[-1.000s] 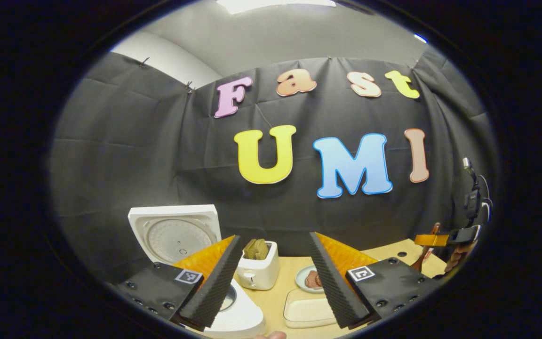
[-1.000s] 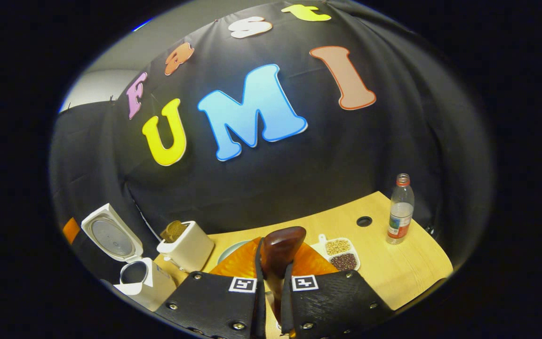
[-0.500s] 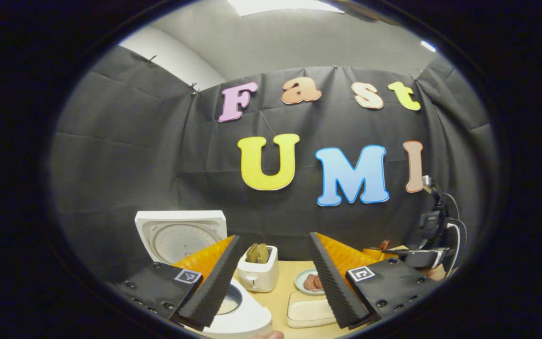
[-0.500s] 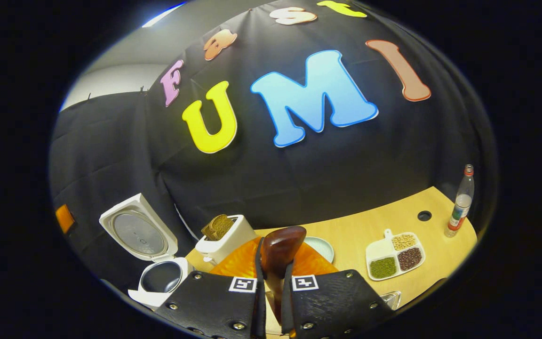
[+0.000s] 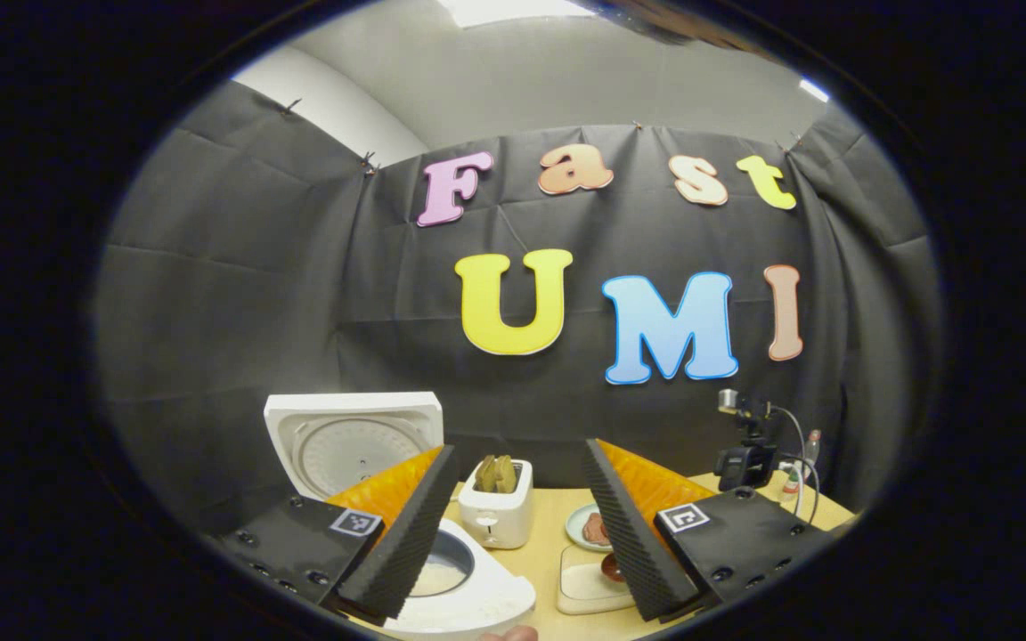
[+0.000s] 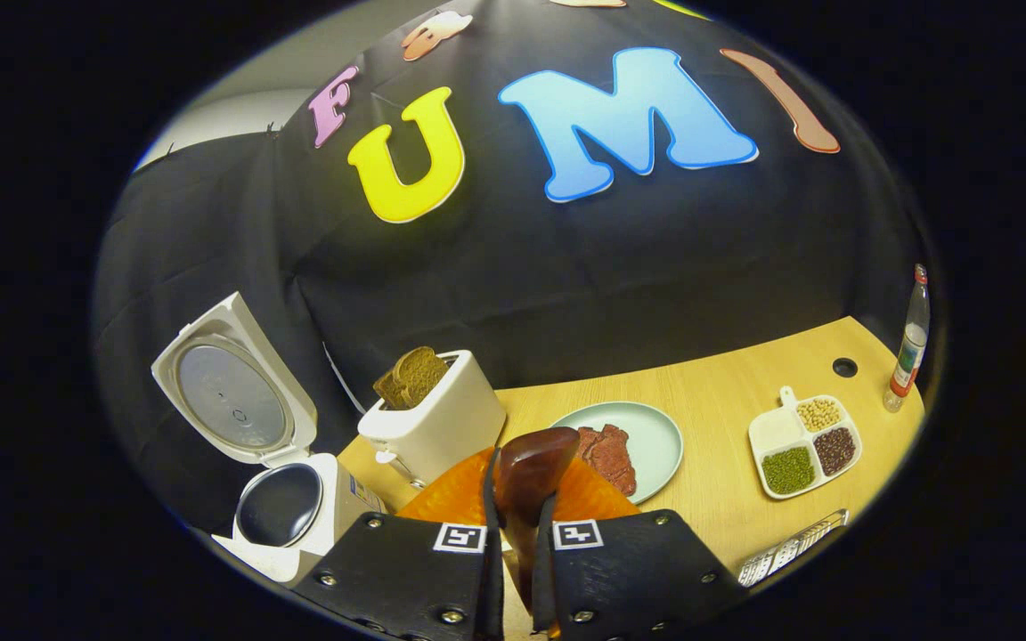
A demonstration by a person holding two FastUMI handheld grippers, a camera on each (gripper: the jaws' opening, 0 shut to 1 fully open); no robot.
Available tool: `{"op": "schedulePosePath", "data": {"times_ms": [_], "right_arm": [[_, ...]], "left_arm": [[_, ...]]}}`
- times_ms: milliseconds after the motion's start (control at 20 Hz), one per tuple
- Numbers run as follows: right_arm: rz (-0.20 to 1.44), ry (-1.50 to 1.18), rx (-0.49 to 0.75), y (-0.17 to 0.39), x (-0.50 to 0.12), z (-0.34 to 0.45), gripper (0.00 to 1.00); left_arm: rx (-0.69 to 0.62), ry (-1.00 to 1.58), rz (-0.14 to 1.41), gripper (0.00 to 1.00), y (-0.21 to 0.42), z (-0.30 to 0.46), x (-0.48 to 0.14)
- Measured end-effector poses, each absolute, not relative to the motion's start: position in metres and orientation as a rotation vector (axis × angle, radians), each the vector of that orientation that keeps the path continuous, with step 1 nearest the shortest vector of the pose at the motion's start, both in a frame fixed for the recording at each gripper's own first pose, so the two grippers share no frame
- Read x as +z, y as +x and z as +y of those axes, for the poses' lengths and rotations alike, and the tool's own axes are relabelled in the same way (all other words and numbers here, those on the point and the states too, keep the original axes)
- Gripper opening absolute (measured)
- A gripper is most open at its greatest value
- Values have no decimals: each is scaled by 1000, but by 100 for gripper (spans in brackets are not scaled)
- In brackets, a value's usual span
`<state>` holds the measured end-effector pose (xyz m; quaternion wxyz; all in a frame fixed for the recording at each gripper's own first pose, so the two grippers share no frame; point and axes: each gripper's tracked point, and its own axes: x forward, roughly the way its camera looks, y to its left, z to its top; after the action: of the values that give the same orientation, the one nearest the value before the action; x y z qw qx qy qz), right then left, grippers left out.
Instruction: Close the left gripper, press the button to open the rice cooker; take a wooden spoon from the chopstick holder with the right hand, scoop a spoonful of rice and pour it into the rice cooker, then put the wooden spoon back into the chopstick holder.
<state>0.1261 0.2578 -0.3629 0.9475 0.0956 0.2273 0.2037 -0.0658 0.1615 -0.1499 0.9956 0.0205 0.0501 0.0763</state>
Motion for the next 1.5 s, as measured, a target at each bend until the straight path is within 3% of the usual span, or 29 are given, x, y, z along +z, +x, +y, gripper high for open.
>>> {"op": "schedulePosePath", "data": {"times_ms": [50, 350, 450, 800, 1150, 1500], "right_arm": [[475, 179, 416, 126, -371, 264, 13], [522, 145, 433, 114, -398, 290, 13], [539, 167, 454, 107, -400, 298, 13], [599, 398, 424, 109, -398, 277, 13], [590, 729, 421, 118, -352, 244, 13], [551, 981, 533, 114, -268, 260, 12]], "left_arm": [[154, 45, 102, 92, -66, 165, -150], [181, 24, 118, 92, -78, 192, -159], [201, 12, 124, 100, -82, 202, -162], [221, -2, 139, 96, -89, 209, -169], [172, 3, 125, 99, -76, 187, -160], [143, 29, 106, 96, -75, 177, -145]]}}
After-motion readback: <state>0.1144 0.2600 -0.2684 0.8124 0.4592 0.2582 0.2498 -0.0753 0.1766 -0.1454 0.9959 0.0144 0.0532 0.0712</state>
